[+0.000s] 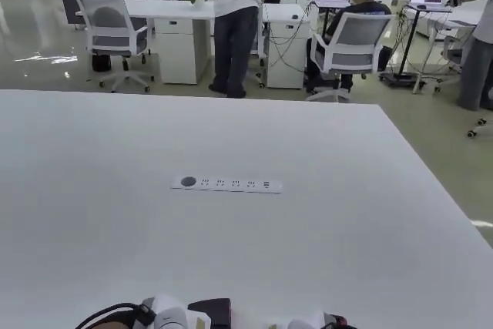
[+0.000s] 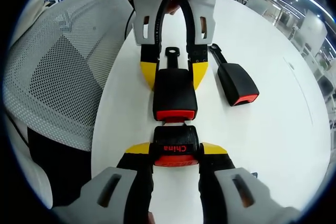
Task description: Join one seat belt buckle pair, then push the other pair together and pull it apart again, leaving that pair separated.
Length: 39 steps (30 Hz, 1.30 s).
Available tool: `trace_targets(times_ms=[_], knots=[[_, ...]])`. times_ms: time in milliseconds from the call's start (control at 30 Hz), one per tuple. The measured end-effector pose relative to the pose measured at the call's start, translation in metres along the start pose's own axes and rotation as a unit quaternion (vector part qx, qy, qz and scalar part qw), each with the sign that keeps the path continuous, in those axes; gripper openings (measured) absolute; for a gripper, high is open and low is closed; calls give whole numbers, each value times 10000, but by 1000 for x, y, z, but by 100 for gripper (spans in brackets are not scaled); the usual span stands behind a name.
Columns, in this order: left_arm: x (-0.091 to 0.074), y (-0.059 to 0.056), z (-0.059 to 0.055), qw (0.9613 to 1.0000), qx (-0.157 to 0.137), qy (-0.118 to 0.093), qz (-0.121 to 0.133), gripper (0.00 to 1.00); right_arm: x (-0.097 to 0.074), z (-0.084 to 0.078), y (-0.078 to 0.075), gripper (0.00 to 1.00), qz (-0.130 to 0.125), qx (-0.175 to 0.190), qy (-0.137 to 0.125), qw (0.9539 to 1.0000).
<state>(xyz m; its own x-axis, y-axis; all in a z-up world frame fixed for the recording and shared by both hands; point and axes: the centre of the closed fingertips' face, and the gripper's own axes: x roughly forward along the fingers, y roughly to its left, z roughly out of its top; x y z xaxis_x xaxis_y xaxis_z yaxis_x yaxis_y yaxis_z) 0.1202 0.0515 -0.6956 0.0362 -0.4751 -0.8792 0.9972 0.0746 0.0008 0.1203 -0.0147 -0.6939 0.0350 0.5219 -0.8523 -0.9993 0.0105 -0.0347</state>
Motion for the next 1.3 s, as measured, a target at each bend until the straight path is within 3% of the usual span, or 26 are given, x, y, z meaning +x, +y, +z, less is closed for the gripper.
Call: trace_targets(times_ms=[900,1300], knots=[[0,0,0,9998,-28,189,-67,31,2,0,0,31,11,1,126,9999],[-5,-1,-1,9993,-111,348,112,34,-2,2,-3,34,-121,125,3,9998]])
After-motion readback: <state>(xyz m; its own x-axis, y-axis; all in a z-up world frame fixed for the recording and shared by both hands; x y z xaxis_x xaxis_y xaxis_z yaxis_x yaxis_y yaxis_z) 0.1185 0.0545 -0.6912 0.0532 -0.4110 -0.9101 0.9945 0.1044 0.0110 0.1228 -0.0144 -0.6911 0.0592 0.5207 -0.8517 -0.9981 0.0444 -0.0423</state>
